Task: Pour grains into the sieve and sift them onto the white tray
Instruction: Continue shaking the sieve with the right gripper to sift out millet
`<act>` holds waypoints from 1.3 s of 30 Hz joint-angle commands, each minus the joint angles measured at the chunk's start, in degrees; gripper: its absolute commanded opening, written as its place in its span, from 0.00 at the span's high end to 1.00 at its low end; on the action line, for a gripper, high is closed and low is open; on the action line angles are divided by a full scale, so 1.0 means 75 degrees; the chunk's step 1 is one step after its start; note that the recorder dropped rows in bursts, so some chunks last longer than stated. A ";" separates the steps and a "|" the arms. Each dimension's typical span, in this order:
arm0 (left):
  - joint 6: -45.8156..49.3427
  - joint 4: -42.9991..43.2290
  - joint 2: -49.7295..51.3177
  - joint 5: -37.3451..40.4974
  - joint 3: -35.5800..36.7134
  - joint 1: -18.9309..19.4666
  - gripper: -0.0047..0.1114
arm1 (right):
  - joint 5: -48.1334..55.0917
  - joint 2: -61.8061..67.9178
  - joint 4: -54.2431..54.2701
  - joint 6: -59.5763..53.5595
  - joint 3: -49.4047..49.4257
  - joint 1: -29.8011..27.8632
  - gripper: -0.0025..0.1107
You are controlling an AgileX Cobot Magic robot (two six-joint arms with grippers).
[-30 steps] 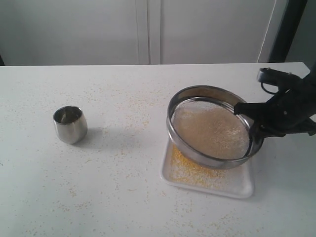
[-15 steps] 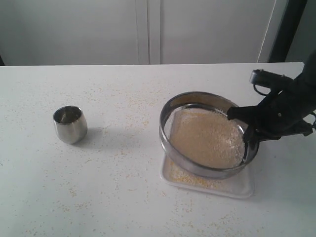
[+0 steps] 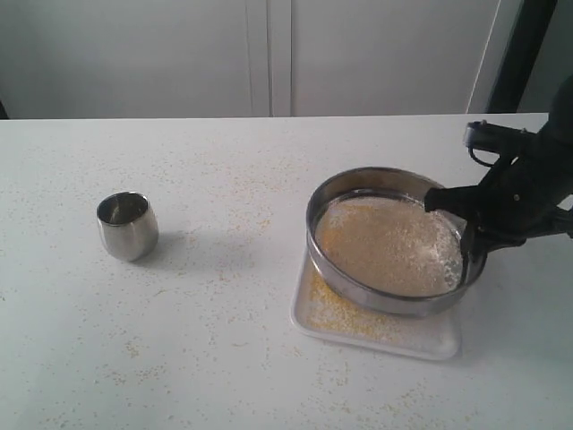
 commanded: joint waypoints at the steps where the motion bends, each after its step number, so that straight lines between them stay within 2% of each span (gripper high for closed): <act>1: -0.0039 -0.0062 -0.0049 0.0084 0.0040 0.0013 0.96 | -0.0570 -0.0202 -0.0235 0.0083 -0.0288 0.0110 0.98; 3: -0.0039 -0.0062 -0.0049 0.0084 0.0040 0.0013 0.96 | 0.1406 0.0064 -0.0788 0.0364 -0.0821 0.0111 0.98; 4: -0.0039 -0.0062 -0.0049 0.0084 0.0040 0.0013 0.96 | 0.1743 -0.0053 -0.0870 0.0201 -0.0642 0.0189 0.98; 6: -0.0039 -0.0062 -0.0049 0.0084 0.0040 0.0013 0.96 | 0.0006 -0.0281 -0.1065 0.0222 -0.0285 0.0332 0.98; 7: -0.0039 -0.0062 -0.0049 0.0084 0.0040 0.0013 0.96 | -0.0356 -0.0012 -0.1065 0.0674 -0.0532 0.0332 0.98; 9: -0.0039 -0.0062 -0.0049 0.0084 0.0040 0.0013 0.96 | 0.1458 0.0363 -0.1065 0.0673 -0.0940 0.0328 0.98; 10: -0.0039 -0.0062 -0.0049 0.0084 0.0040 0.0013 0.96 | 0.1673 0.0297 -0.1065 0.0541 -0.0758 0.0385 0.98; 13: -0.0039 -0.0062 -0.0049 0.0084 0.0040 0.0013 0.96 | 0.0041 -0.0171 -0.1061 0.0580 -0.0044 0.0527 0.98; 15: -0.0039 -0.0062 -0.0049 0.0084 0.0040 0.0013 0.96 | -0.0878 -0.0087 -0.1061 0.0863 -0.0022 0.0556 0.98; 16: -0.0039 -0.0062 -0.0049 0.0084 0.0040 0.0013 0.96 | -0.0754 0.0085 -0.1075 0.1053 -0.0230 0.0541 0.98; 18: -0.0039 -0.0062 -0.0049 0.0084 0.0040 0.0013 0.96 | 0.0451 0.0354 -0.1094 0.1173 -0.0634 0.0482 0.98; 20: -0.0039 -0.0062 -0.0049 0.0084 0.0040 0.0013 0.96 | 0.1183 0.0174 -0.1207 0.1021 -0.0528 0.0511 0.98; 23: -0.0039 -0.0062 -0.0049 0.0084 0.0040 0.0013 0.96 | -0.0508 -0.0511 -0.1242 0.0967 0.0451 0.0715 0.98; 25: -0.0039 -0.0062 -0.0049 0.0084 0.0040 0.0013 0.96 | -0.1408 -0.0375 -0.1242 0.1043 0.0460 0.0711 0.98; 29: -0.0039 -0.0062 -0.0049 0.0084 0.0040 0.0013 0.96 | -0.0025 0.0305 -0.1242 0.1363 -0.0250 0.0582 0.98; 39: -0.0039 -0.0062 -0.0049 0.0084 0.0040 0.0013 0.96 | -0.0159 0.0311 -0.1233 0.1360 -0.0152 0.0582 0.98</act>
